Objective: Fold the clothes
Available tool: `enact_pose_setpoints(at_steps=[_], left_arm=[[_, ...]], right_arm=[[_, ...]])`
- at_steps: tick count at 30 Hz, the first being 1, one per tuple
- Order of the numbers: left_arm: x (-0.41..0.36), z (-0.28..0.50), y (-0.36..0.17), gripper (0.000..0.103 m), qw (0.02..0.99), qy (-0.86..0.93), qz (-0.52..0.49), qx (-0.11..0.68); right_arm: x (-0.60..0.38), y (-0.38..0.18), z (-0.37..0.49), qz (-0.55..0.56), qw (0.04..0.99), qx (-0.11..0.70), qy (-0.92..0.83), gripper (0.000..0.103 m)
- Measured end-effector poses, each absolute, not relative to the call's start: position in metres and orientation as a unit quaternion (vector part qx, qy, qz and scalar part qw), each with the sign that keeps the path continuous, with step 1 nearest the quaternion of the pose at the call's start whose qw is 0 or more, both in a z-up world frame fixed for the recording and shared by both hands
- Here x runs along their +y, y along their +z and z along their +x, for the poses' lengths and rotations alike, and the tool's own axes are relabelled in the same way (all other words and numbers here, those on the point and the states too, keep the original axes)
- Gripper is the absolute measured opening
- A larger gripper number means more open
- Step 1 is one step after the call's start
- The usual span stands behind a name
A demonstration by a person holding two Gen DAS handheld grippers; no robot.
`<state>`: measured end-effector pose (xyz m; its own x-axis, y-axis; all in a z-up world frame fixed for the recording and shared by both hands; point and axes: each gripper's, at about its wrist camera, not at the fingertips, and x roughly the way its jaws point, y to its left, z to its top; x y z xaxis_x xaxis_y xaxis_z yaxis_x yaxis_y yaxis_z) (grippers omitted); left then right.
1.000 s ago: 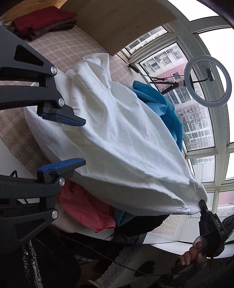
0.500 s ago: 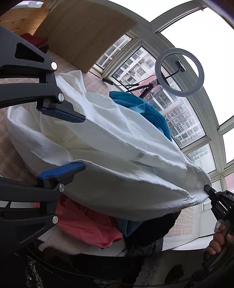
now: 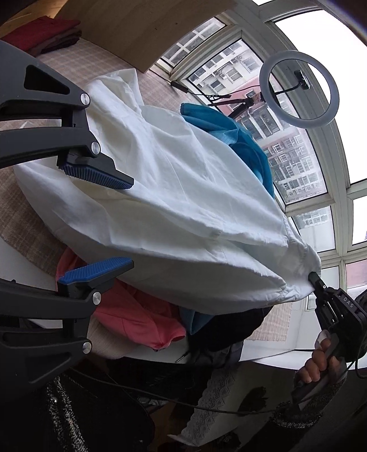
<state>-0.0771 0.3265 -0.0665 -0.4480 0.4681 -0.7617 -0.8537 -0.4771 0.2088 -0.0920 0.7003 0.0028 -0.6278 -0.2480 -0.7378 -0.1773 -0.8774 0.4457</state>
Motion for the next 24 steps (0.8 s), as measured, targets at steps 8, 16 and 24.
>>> enact_pose_setpoints(at_steps=[8, 16, 24], left_arm=[[0.337, -0.079, -0.076, 0.049, 0.345, 0.824, -0.277, 0.355], [0.325, -0.086, -0.071, 0.051, 0.328, 0.838, -0.264, 0.348], [0.325, -0.094, -0.073, 0.009, 0.376, 0.813, -0.310, 0.318]], right_arm=[[0.700, 0.000, -0.095, 0.437, 0.020, -0.241, -0.866, 0.003], [0.697, 0.000, -0.101, 0.442, 0.021, -0.236, -0.865, 0.003], [0.693, 0.001, -0.106, 0.445, 0.020, -0.225, -0.866, 0.003]])
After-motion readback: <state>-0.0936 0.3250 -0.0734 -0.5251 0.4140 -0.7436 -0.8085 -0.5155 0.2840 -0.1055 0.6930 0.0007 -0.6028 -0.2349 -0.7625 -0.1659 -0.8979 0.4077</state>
